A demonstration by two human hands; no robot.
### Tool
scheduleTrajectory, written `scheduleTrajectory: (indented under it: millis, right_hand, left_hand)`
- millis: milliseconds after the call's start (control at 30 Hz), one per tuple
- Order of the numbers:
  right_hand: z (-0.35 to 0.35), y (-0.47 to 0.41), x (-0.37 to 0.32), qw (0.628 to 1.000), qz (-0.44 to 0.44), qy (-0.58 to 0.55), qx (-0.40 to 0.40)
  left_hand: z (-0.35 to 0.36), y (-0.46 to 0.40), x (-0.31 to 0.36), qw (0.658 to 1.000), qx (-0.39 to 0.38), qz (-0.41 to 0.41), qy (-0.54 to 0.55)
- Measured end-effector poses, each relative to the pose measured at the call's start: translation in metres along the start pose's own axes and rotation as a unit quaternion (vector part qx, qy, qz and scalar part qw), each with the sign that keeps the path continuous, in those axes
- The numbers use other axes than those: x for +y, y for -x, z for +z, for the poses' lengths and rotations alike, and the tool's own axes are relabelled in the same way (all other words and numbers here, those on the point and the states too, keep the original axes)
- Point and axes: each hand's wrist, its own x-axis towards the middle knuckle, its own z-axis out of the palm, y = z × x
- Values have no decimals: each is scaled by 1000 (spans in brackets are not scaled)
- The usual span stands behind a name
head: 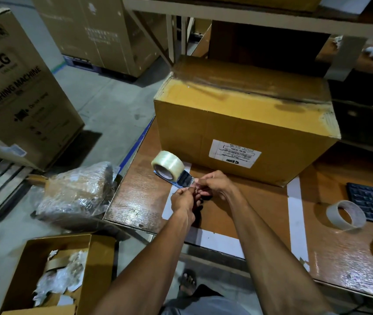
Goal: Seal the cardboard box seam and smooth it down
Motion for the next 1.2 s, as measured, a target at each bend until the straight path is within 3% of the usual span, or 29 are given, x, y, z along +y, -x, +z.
scheduleTrajectory:
  millis: [167, 267, 367, 500, 667, 900, 1033, 1200]
  right_hand:
    - [12, -2, 3, 995, -19, 16, 93]
    - [19, -1, 2, 990, -30, 22, 133]
    - [21, -3, -1, 986, -33, 27, 161]
    - [23, 0, -5, 988, -2, -30, 152]
    - [43, -3, -3, 986, 3, -48, 160]
    - [53, -13, -17, 975, -31, 72, 207]
    - [52, -16, -22, 973, -38, 61, 217]
    - [47, -21, -11, 960, -14, 18, 279]
  left_hand:
    - [-8, -2, 4, 999, -6, 3, -40]
    - [-17, 1, 11, 993, 51, 59, -93]
    - [-34, 3, 23, 962, 128, 162, -178]
    - [-55, -1, 45, 917, 180, 236, -268]
    - [-67, -18, 69, 883, 146, 279, -347]
    - [-63, -24, 90, 928, 95, 252, -258]
    - [-62, -26, 103, 939, 77, 226, -249]
    - [-71, -20, 101, 918, 95, 247, -294]
